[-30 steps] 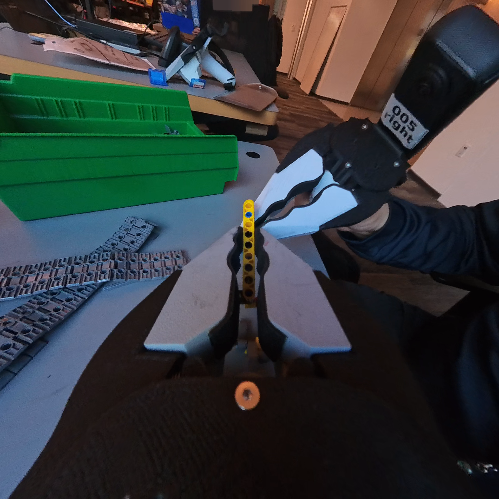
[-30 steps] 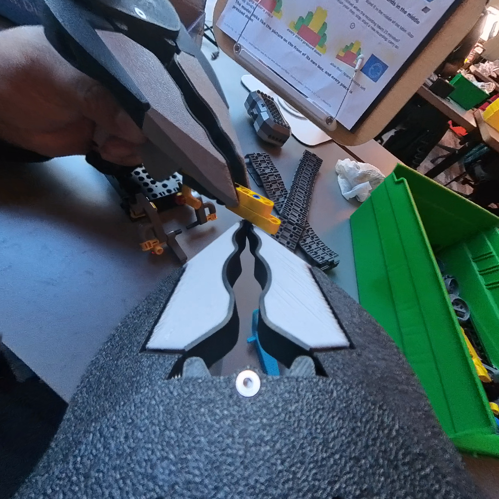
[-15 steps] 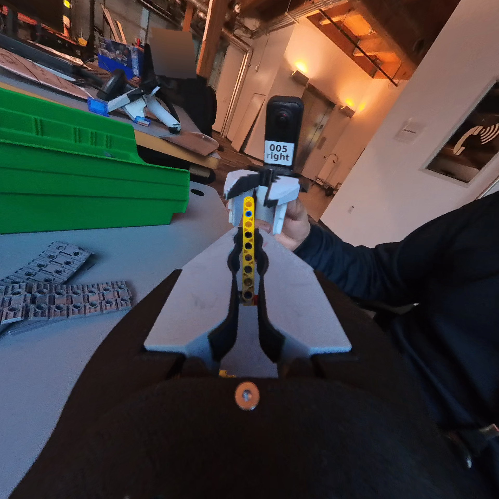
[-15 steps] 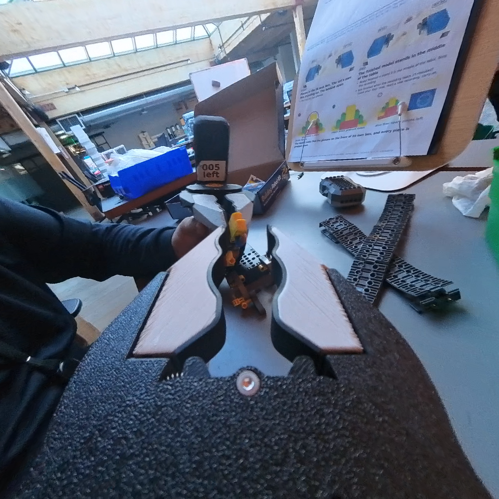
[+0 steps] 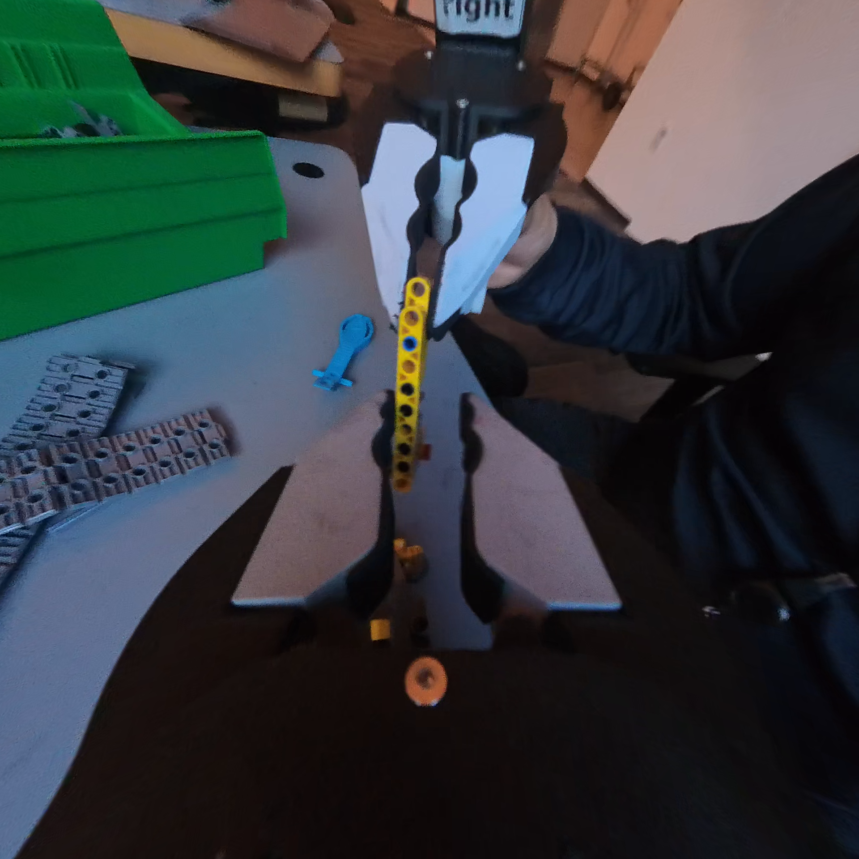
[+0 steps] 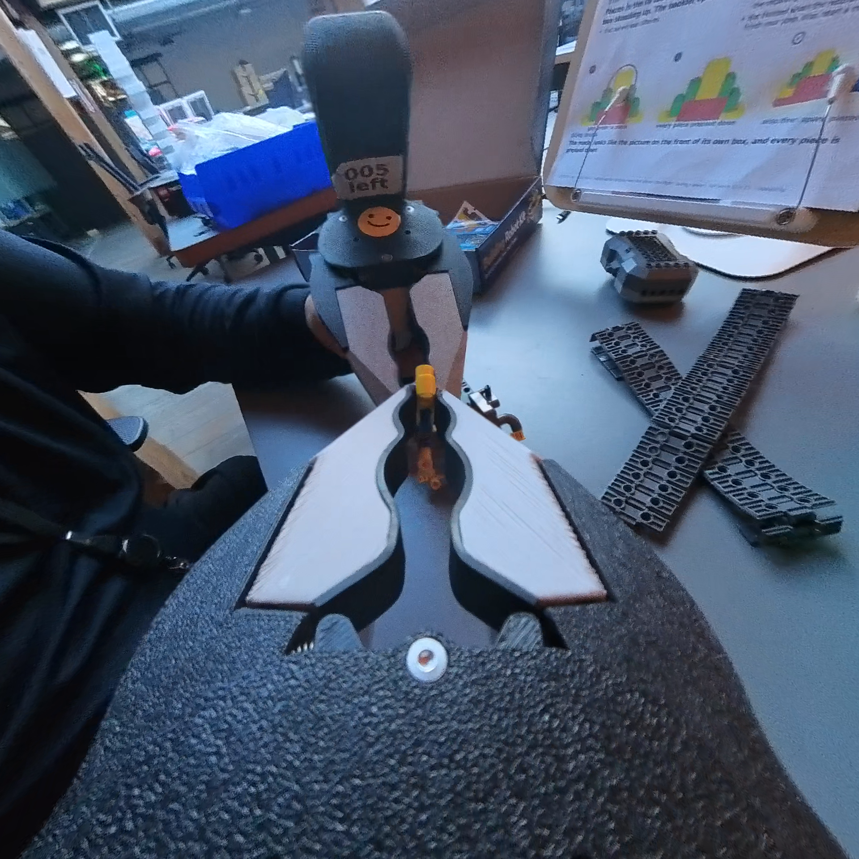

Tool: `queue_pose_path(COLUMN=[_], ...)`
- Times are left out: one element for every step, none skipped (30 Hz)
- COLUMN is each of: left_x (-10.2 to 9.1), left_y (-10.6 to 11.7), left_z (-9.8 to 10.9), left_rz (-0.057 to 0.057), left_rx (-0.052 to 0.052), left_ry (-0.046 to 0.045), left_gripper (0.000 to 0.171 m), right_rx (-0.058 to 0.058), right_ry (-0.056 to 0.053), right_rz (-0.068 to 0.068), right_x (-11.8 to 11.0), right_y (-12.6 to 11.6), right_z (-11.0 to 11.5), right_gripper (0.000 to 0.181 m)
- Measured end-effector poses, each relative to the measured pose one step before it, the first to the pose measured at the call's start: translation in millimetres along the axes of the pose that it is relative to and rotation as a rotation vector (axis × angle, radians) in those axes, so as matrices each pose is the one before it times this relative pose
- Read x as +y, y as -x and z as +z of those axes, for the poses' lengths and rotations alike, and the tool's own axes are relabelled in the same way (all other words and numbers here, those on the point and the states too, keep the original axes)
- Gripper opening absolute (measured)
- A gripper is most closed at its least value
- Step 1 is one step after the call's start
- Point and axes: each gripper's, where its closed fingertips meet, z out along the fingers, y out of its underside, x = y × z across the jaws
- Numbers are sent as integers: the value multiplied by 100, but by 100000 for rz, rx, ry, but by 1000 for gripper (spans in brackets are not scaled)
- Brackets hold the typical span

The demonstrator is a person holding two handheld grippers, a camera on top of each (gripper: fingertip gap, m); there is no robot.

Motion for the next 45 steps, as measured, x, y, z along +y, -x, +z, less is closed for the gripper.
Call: queue_pose_path(left_x=[94, 7, 145, 127, -33, -177, -311, -535, -690, -661, -748, -602, -102, 204, 57, 69, 137, 259, 359, 517, 457, 163, -281, -15, 584, 687, 299, 32, 6, 23, 94, 121, 5, -29, -28, -68, 110, 323, 256, 108, -44, -119, -88, -57, -62], left_y=[367, 257, 47, -64, -65, -122, 71, 120, 84, -16, -10, 40, 69, 114, 58, 34, 226, 349, 279, -102, -208, 229, 735, 515, 228, -36, -156, -367, -395, -238, 14, 166, -87, 43, 188, 240, 278, 389, 304, 285, 306, 118, -242, -337, -237], left_z=[59, 14, -18, -54, -58, -65, -106, -160, -256, -328, -386, -288, -63, 9, 53, 43, 26, 51, 160, 280, 214, 70, -178, -166, 54, 251, 312, 303, 259, 170, 71, -30, -52, -67, -67, -103, -160, -292, -425, -559, -666, -659, -519, -329, -67], left_rz=[3238, 3195, 1094, -616, -1030, -614, -186, -267, -1707, -2642, -1952, -382, 883, 1719, -114, -2444, -1178, 471, 43, -5353, -10219, -9226, -5850, -3888, -3769, -2938, -422, 1199, 1213, 1034, 1215, 2085, 1933, 870, 855, 1639, 2616, 3196, 3259, 2147, 958, 283, -186, -648, -338], left_rx=[-4476, -3225, -776, 685, 751, 906, -1161, -2162, -1588, 1, 177, -596, -895, -1310, -700, 1132, -90, -1310, -416, 4464, 6735, 3150, -1323, -170, 1598, 2239, 1248, 1271, 1094, 169, -1332, -2060, -302, -894, -1791, -2208, -2440, -3192, -2369, -1815, -1374, 286, 2630, 2807, 1777], left_ry=[175, -355, 1126, 1394, -28, -1283, -2073, -3854, -4751, -4240, -4607, -3099, 280, 1642, -854, -875, -119, 1007, 1762, 2865, 2736, -519, -4692, -2556, 2712, 4281, 1756, 138, 328, 563, 1067, 1068, 306, 330, 582, 562, 2294, 4034, 3529, 2232, 992, 232, 333, 321, -146], left_gripper=[7, 7, 7, 7, 6, 4, 4, 4, 4, 5, 5, 4, 5, 5, 5, 4, 4, 5, 5, 5, 5, 5, 5, 5, 5, 5, 5, 5, 5, 5, 5, 5, 5, 5, 5, 11, 19, 24, 27, 31, 32, 31, 31, 31, 32], right_rx=[36, -556, -743, -1057, -428, 772, 1585, 1375, 474, -321, -898, -987, -439, 322, 1228, 1811, 1709, 42, -1404, 426, 2543, 3244, 2715, 1896, 1517, 832, -593, -2351, -4189, -4985, -3366, -2277, -1604, 363, 1266, 642, 360, 18, -881, -1381, -870, -11, -82, -879, -915], right_ry=[627, 450, -503, -1373, -1875, -2312, -2439, -1769, -1098, -1161, -1289, -630, -658, -579, 399, 1418, 1860, 1622, 1672, 1289, -395, -2597, -3355, -1609, 831, 1795, 2003, 2007, 1152, -387, -1296, -821, 246, 88, -705, -451, 70, -26, -105, 344, 787, 866, 1161, 1573, 1498], right_rz=[-419, -212, 505, 792, 360, -919, -2177, -1657, -152, 683, 1189, 1518, 1067, 32, -725, -520, 393, 2192, 3605, 2679, -350, -1805, -1370, -741, 130, 1106, 1765, 1698, 1173, 1548, 2403, 2772, 2804, 2358, 1374, 470, 55, 68, 473, 874, 677, 83, -154, -158, -468], right_x=[109, 121, -9, -144, -280, -417, -485, -397, -218, -50, 89, 226, 157, 60, 130, 236, 283, 289, 347, 356, 135, -275, -476, -270, 84, 262, 348, 392, 280, 84, -85, -25, 96, 62, -37, -41, 3, -23, -49, -12, 41, 39, 51, 74, 34], right_y=[-62, 40, 59, 123, 67, -24, -29, -24, -29, -55, -42, -61, -77, -70, -155, -285, -334, -206, -122, -375, -529, -456, -340, -267, -317, -287, -107, 186, 513, 656, 352, 104, -20, -276, -332, -167, -61, 3, 136, 212, 155, 31, 61, 191, 235], right_z=[17, 56, 43, 16, -15, -90, -159, -193, -218, -175, -74, -19, 7, -2, 39, 60, 41, -17, -33, -83, -203, -320, -317, -176, 25, 195, 298, 295, 225, 160, 90, 18, -38, -70, -124, -160, -196, -203, -173, -109, -33, 56, 148, 255, 358], right_gripper=[7, 7, 7, 7, 7, 7, 7, 6, 6, 5, 4, 4, 4, 4, 4, 5, 6, 7, 9, 5, 8, 26, 39, 42, 45, 51, 49, 37, 17, 8, 8, 7, 7, 6, 5, 5, 5, 5, 4, 5, 5, 5, 5, 5, 5])
